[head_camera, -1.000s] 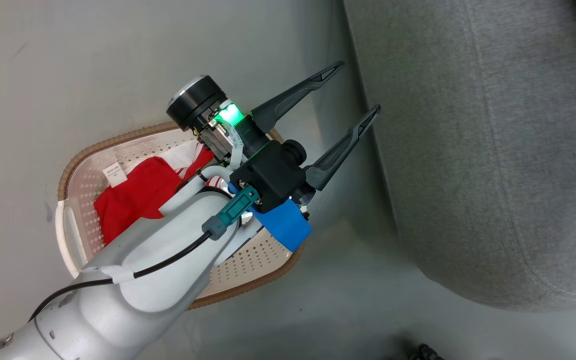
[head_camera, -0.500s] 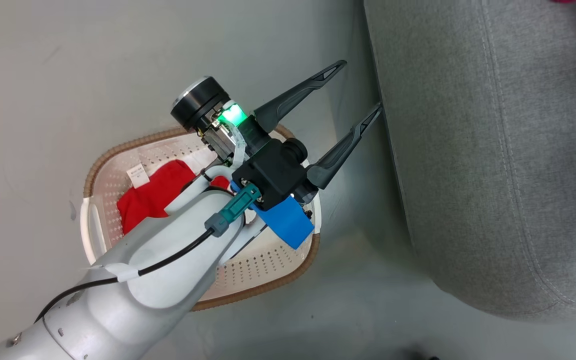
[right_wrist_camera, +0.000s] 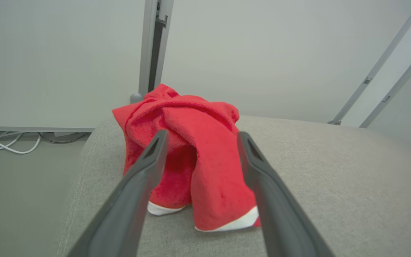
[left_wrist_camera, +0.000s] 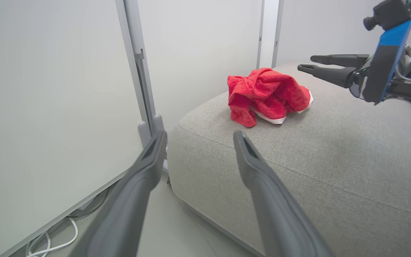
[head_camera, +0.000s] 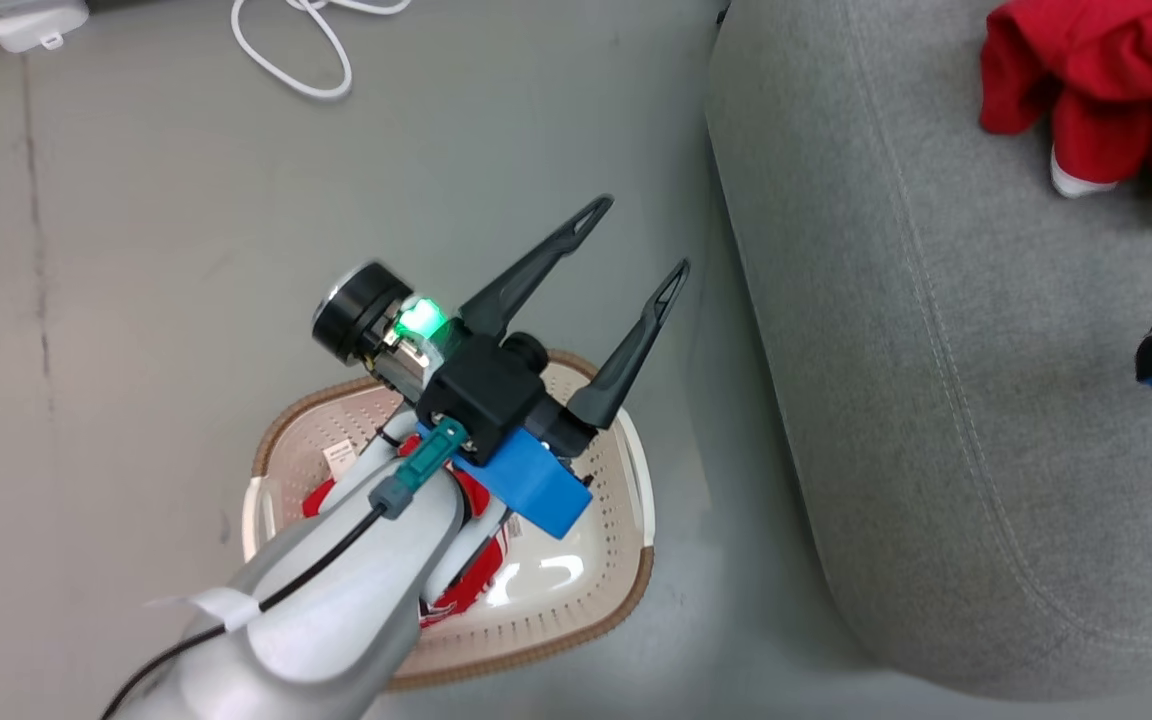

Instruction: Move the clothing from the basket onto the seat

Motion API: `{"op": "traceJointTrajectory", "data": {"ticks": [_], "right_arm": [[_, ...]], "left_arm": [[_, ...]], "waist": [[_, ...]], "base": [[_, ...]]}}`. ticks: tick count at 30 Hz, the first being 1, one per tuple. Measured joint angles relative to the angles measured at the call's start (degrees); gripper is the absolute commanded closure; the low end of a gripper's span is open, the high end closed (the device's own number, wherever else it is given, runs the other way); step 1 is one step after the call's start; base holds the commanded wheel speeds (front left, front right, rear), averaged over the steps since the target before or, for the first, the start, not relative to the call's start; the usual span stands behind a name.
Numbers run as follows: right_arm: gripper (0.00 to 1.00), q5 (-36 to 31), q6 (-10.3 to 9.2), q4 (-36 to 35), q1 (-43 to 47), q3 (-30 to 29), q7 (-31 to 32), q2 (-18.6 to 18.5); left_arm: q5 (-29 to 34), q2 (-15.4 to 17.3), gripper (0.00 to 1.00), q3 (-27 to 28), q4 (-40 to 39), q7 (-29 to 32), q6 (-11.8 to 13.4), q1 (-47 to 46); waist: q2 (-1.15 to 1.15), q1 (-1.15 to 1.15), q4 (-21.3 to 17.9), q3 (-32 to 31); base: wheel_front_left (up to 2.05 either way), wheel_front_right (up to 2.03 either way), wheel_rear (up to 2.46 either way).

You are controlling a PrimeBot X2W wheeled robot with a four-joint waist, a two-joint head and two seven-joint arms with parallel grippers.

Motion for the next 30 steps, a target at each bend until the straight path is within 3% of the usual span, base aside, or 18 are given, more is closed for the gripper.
{"op": "traceJointTrajectory", "data": {"ticks": [8, 16, 30], "right_arm": [[0.0, 3.63, 0.0, -9.62, 6.57, 7.94, -0.02, 3.41], [0.0, 5.81, 0.0, -14.39, 12.35, 13.84, 0.0, 6.01], [0.0, 6.34, 0.0, -18.57, 22.26, 14.81, -0.01, 9.98]], "left_arm": [[-0.31, -0.18, 0.0, 6.17, -0.86, 0.0, 1.13, 7.53], [0.46, -0.9, 0.0, 13.93, -1.58, -0.05, 1.65, 14.79], [2.9, -2.08, 0.0, 27.07, -2.07, -0.07, 1.09, 26.66]], "waist": [[0.0, 0.0, 2.0, -6.96], [0.0, -0.01, 6.02, -12.98], [0.0, 0.0, 10.43, -20.72]], "base": [[0.0, 0.0, 0.0], [0.0, 0.0, 0.0], [0.0, 0.0, 0.0]]}}
